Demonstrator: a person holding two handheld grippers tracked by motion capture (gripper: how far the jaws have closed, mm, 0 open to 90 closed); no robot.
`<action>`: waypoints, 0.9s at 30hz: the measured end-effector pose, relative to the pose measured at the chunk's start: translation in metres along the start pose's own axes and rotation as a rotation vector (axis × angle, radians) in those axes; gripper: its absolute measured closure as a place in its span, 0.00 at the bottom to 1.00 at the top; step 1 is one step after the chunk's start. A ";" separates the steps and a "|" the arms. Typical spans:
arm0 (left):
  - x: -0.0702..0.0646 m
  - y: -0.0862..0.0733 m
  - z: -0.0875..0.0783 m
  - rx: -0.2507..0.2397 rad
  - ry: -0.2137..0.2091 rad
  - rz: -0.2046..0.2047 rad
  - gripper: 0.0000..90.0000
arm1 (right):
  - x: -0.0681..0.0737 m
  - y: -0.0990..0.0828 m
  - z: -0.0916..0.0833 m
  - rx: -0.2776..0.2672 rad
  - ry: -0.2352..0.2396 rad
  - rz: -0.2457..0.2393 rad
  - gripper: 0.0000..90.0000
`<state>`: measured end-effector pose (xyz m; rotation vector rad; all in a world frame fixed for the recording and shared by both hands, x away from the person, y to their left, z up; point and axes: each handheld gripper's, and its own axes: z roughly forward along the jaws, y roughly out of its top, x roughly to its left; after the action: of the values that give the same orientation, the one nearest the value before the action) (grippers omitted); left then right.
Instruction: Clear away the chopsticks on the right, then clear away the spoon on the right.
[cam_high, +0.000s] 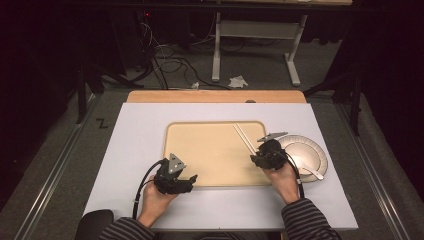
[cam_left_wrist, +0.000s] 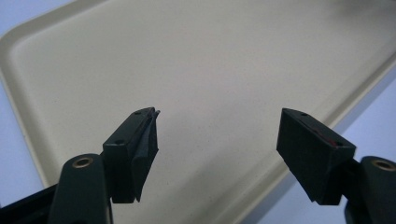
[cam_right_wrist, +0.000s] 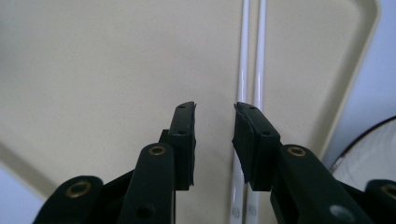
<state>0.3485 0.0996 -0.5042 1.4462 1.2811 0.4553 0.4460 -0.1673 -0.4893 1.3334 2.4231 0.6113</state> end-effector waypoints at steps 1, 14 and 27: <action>0.000 0.000 0.000 0.000 -0.001 -0.002 0.33 | 0.000 0.000 0.000 -0.001 0.004 -0.001 0.76; -0.001 0.001 0.001 0.007 -0.019 -0.006 0.33 | -0.005 -0.006 -0.031 -0.087 0.080 -0.016 0.61; -0.009 0.001 0.007 0.023 -0.070 0.015 0.33 | -0.021 -0.037 -0.064 -0.165 0.060 -0.076 0.64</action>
<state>0.3517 0.0886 -0.5027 1.4788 1.2241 0.3973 0.4012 -0.2167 -0.4514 1.1681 2.3976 0.8220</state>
